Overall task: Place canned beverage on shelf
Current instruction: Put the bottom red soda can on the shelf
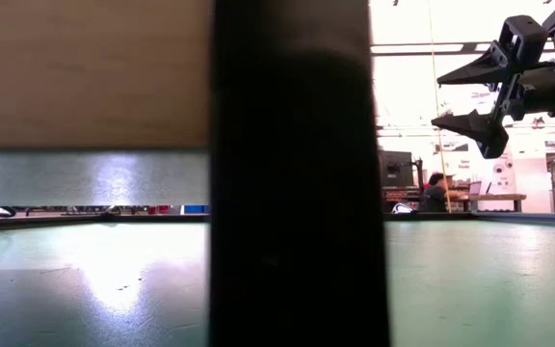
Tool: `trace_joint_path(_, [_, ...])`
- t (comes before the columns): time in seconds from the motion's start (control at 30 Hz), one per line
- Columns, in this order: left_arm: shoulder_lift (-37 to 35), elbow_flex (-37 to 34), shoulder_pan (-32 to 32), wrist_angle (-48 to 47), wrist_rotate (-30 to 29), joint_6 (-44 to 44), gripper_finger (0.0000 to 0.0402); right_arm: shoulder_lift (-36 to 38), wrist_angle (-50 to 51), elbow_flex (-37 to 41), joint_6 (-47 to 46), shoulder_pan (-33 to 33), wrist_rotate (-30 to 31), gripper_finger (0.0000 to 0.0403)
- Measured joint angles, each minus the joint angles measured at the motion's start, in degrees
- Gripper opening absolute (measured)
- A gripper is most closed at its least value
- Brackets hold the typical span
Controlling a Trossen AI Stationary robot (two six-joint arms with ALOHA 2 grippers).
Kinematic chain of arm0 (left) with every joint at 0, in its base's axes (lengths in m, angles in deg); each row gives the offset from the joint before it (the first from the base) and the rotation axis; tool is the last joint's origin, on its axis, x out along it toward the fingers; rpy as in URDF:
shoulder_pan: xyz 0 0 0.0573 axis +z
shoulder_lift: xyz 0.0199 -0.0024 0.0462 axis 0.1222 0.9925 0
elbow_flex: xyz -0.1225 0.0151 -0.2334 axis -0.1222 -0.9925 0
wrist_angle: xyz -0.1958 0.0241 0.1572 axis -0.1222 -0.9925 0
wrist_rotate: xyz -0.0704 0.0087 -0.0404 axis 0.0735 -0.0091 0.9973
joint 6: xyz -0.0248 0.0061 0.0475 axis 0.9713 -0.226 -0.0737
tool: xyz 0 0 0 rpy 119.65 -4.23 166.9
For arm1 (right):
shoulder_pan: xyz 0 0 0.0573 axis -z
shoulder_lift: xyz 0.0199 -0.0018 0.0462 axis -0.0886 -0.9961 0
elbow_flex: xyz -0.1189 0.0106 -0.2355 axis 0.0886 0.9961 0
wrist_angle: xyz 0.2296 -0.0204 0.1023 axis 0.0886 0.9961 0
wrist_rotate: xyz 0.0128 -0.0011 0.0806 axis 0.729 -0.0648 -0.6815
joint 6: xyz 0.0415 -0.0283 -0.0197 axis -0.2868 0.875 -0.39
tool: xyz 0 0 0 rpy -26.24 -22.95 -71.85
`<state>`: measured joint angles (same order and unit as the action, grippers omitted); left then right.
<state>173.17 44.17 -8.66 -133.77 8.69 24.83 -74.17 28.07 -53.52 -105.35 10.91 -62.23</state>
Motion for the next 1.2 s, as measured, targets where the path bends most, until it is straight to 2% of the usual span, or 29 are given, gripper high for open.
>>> trace_joint_path(0.23, [-0.40,-0.01,-9.19,-0.86,-1.09,8.73,0.0294,0.00,0.01,0.00,0.01,0.02,-0.01,0.0318])
trace_joint_path(0.63, [-0.25,-0.01,-22.62,3.35,-1.66,22.97,0.0293,0.00,0.01,0.00,-0.01,0.00,-0.01,0.0318])
trace_joint_path(0.93, [0.36,-0.26,-27.35,7.19,-2.07,28.41,0.0293,0.00,0.01,0.00,0.01,0.00,-0.01,0.0318])
trace_joint_path(1.2, [3.45,2.20,-28.70,7.94,-0.13,29.55,0.0293,0.00,-0.01,0.00,0.00,0.01,-0.01,0.0318])
